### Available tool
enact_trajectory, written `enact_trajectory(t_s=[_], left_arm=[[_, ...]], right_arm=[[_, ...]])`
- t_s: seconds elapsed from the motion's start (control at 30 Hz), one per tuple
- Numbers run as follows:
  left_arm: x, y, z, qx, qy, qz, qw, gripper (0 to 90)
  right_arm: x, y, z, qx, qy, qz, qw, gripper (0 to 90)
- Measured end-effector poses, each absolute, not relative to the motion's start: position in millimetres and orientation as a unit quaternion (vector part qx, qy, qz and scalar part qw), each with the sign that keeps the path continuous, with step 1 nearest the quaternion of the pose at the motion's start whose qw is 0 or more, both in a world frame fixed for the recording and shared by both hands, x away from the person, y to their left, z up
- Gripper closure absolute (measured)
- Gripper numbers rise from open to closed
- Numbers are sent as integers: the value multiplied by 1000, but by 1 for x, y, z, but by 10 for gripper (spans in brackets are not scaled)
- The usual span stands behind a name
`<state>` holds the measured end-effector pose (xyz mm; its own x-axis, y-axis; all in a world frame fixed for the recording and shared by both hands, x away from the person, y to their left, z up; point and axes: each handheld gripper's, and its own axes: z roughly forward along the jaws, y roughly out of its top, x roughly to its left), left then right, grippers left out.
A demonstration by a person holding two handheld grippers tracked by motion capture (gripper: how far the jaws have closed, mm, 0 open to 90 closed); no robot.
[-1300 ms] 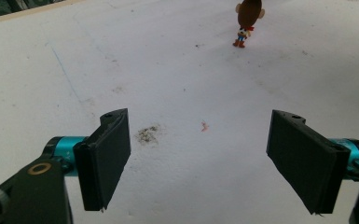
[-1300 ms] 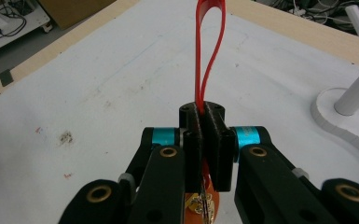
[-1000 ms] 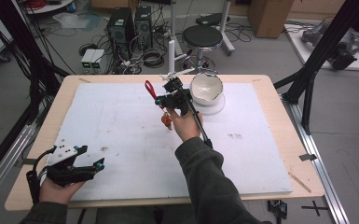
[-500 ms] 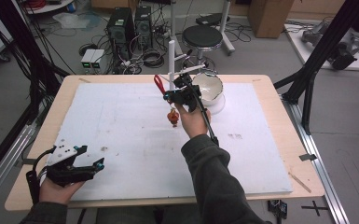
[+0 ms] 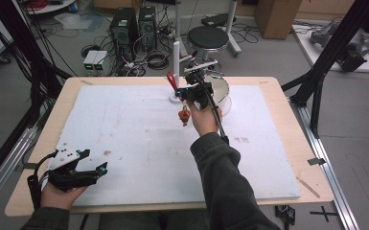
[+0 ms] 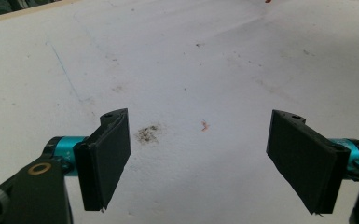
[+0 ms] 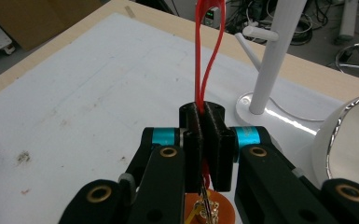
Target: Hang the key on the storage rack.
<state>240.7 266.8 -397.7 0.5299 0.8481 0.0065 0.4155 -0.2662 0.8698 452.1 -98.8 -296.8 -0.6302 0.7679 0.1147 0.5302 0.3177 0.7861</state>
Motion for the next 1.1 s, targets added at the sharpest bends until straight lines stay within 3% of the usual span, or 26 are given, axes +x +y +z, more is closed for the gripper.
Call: enact_trajectory(t_s=[1.1], left_arm=[[242, 267, -398, 756, 418, 246, 439, 220]], right_arm=[[480, -96, -307, 436, 807, 369, 153, 863]])
